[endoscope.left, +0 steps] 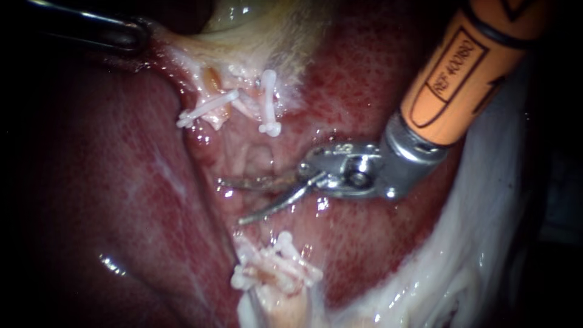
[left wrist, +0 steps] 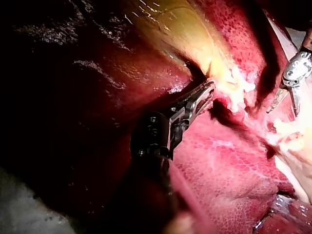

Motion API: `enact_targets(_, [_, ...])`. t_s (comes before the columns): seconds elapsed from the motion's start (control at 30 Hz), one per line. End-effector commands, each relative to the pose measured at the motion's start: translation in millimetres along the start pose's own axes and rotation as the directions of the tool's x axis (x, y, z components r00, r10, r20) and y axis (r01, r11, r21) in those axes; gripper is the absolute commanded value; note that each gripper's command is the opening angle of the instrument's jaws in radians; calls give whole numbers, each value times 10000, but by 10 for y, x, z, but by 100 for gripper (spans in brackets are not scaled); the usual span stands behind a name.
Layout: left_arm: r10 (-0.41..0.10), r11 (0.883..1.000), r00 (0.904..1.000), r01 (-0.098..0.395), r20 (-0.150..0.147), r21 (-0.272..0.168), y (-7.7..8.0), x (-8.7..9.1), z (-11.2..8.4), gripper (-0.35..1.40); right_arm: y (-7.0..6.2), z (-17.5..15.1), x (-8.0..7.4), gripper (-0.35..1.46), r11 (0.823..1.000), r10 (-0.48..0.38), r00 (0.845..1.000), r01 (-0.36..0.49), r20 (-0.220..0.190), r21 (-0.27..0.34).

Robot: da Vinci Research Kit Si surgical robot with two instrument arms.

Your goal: Go back from the cut right tube

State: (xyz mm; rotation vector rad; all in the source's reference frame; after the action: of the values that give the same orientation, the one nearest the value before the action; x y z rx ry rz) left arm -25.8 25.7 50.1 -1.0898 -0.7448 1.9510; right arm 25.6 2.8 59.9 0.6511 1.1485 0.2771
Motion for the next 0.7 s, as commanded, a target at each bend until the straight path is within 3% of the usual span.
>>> enact_targets(0.03, [2,10000,10000,-2,-17,36,0,0,0,-35,-3,-8,-2,143,9971,-567,9975,588,430,-482])
enact_targets(0.13, [4,10000,10000,-4,-26,58,-1,-1,-1,-35,-10,-28,-5,143,9701,-1605,9782,1810,1320,-1619])
enact_targets(0.23, [7,10000,10000,-7,-36,81,-1,-1,-2,-35,-17,-49,-11,143,9424,-2231,9527,2649,2062,-2042])
enact_targets(0.37, [10,10000,10000,-10,-34,76,-2,-1,-3,-35,-24,-71,-22,143,9243,-2350,9338,3006,2697,-2352])
enact_targets(0.53, [11,10000,10000,-10,-33,74,-2,-2,-3,-35,-24,-92,-29,143,9090,-2540,9189,3334,3017,-2501])
enact_targets(0.7, [12,10000,10000,-12,-44,99,-3,-2,-3,-35,-18,-113,-27,143,9038,-2465,9164,3348,3153,-2665])
